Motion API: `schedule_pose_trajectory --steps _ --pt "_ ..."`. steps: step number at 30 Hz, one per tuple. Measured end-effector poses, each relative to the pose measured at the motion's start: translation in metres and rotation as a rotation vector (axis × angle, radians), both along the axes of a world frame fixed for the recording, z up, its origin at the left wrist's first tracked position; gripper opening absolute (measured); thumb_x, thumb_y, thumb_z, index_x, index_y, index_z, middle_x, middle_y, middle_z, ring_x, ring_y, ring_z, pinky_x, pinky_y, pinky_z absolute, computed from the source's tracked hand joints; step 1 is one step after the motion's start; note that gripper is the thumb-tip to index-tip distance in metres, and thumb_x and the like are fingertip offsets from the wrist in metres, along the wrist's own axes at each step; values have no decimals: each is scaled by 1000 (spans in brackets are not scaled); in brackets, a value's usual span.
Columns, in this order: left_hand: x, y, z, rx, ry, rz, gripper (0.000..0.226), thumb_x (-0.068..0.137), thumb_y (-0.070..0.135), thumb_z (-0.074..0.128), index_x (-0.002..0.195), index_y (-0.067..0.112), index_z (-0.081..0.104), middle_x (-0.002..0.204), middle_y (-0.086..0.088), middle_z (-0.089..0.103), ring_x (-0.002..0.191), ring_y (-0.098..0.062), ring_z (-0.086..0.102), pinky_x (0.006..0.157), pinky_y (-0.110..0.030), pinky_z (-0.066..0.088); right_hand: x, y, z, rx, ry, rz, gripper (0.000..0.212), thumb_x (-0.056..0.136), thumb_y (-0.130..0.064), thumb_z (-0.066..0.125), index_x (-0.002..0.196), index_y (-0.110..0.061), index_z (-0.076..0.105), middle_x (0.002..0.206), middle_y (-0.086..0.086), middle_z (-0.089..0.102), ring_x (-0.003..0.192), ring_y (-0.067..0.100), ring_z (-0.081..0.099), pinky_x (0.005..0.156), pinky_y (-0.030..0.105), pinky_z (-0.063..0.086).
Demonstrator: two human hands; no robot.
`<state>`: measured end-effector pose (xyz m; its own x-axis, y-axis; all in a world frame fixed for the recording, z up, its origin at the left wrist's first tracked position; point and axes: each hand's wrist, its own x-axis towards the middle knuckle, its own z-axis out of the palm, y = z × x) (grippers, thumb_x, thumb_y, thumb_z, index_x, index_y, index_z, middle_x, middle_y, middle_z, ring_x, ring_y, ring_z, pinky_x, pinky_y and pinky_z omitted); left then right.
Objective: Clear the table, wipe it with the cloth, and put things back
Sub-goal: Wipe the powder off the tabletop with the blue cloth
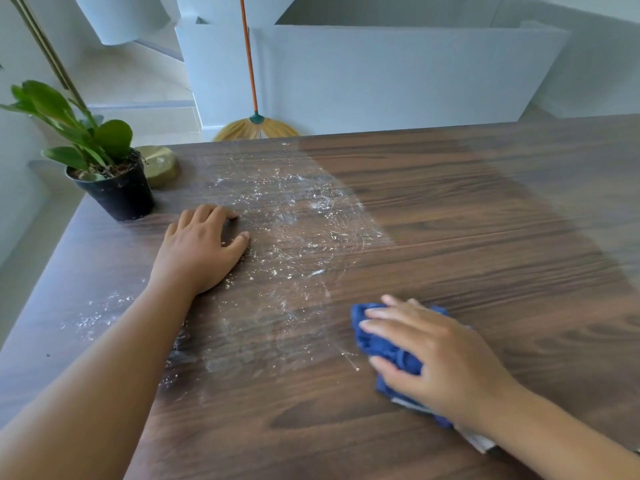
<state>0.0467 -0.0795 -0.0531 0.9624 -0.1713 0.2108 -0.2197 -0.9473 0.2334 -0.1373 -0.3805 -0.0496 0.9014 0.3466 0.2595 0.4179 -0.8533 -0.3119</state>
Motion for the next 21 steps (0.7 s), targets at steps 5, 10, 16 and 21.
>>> schedule_pose_trajectory --steps 5,10,16,21 --pt "-2 -2 1 9 2 3 47 88 58 41 126 31 46 133 1 46 124 -25 37 105 -43 29 81 -38 6 -6 40 -445 40 94 -39 52 133 -33 54 140 -16 51 138 6 33 100 28 34" --pt "-1 -2 3 5 24 2 47 88 60 40 126 32 45 134 2 46 125 -24 37 105 -43 29 152 12 9 -69 34 -435 36 95 -34 44 128 -29 57 135 -11 54 115 19 55 73 27 36" --pt "-3 1 0 2 26 1 48 89 59 40 128 32 44 135 2 46 126 -23 36 105 -41 29 83 23 8 14 67 -32 30 92 -38 56 121 -39 61 131 -24 55 128 -4 42 95 15 31" --pt "-3 0 1 -1 22 4 49 89 58 40 129 30 45 137 2 46 126 -23 37 106 -42 30 93 -38 13 60 130 -199 26 89 -43 56 115 -44 63 130 -25 55 127 -4 44 91 22 37"
